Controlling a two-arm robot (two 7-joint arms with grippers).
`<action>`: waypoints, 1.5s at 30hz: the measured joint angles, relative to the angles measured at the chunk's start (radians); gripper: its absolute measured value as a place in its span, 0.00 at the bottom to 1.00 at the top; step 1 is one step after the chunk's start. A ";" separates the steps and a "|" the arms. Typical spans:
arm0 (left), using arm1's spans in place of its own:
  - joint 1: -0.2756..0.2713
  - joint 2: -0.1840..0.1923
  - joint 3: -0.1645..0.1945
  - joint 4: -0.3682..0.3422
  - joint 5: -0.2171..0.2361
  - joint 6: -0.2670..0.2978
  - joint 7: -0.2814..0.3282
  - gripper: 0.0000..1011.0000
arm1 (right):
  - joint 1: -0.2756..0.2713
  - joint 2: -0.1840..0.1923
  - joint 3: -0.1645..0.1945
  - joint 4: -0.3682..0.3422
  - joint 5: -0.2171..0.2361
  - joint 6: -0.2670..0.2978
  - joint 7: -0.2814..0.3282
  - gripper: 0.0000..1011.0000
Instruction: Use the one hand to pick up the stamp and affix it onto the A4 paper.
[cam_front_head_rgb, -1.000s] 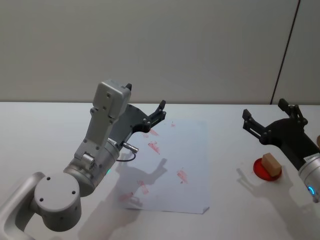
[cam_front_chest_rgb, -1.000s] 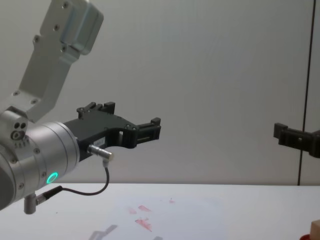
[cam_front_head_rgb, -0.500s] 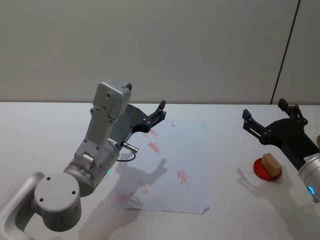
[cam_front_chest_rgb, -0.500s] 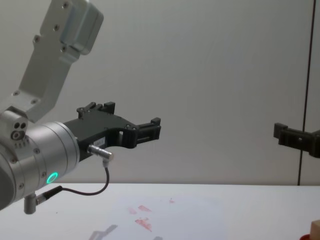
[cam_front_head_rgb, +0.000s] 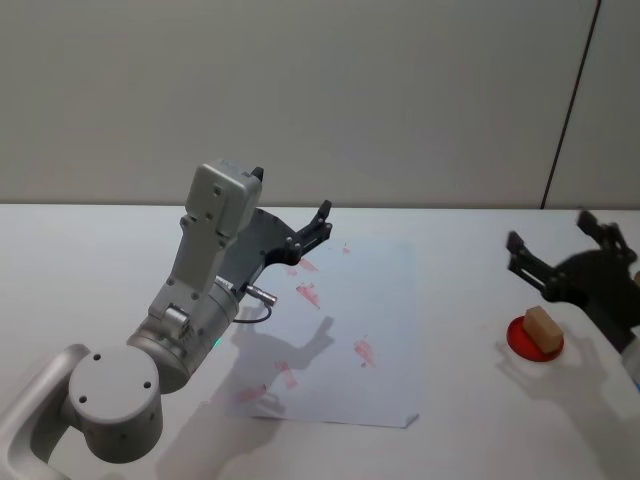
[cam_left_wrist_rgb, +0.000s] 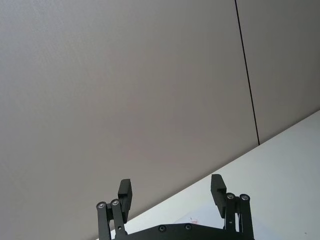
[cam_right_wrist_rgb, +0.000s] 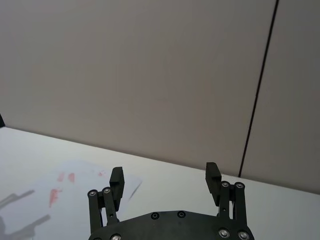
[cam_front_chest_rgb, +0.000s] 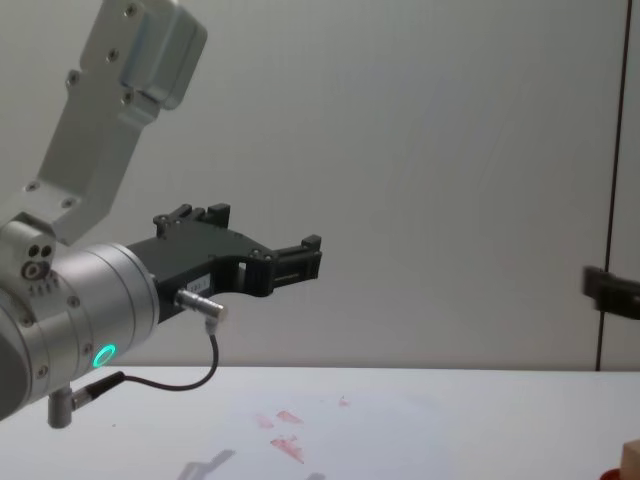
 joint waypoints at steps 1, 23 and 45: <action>0.000 0.000 0.000 0.000 0.000 0.000 0.000 0.99 | -0.008 0.009 0.006 -0.001 0.005 -0.002 0.001 0.99; 0.000 0.000 0.000 0.000 0.000 0.000 0.000 0.99 | -0.132 0.124 0.077 0.001 0.096 0.086 0.023 0.99; 0.000 0.000 0.000 0.000 0.000 0.000 0.000 0.99 | -0.014 0.038 0.017 0.116 0.000 0.226 0.064 0.99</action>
